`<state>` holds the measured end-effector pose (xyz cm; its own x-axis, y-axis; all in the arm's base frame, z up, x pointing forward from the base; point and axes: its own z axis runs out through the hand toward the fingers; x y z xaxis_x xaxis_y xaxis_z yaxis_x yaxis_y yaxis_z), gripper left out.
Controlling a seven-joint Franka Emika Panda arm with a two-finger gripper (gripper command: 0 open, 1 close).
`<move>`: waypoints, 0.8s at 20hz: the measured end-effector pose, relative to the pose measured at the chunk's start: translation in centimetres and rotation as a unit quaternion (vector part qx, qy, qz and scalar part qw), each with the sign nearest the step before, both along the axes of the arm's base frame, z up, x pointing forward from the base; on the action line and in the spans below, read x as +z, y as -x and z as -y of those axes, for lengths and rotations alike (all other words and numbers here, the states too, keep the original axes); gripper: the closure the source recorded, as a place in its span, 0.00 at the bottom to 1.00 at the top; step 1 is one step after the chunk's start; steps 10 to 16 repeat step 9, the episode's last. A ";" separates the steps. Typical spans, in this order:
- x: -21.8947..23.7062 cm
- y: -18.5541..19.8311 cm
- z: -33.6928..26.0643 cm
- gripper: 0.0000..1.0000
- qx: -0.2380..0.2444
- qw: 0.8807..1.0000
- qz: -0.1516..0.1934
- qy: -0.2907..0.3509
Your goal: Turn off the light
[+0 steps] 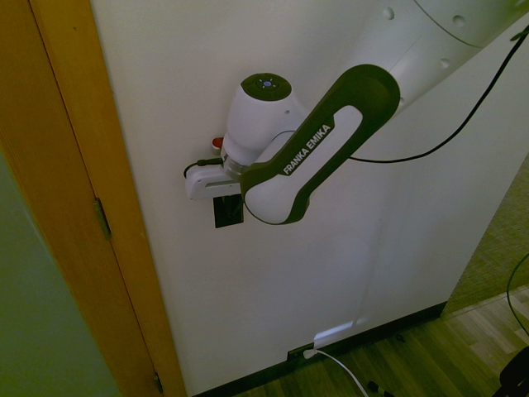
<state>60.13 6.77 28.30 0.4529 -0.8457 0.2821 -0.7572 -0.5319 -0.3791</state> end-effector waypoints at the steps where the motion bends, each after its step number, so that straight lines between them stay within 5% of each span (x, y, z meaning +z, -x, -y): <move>1: 0.0 0.3 0.0 0.00 0.002 1.000 0.003 -0.002; 9: -2.6 9.2 -4.4 0.00 0.054 0.998 -0.030 -0.032; 16: -2.6 9.2 -4.4 0.00 0.054 0.998 -0.030 -0.032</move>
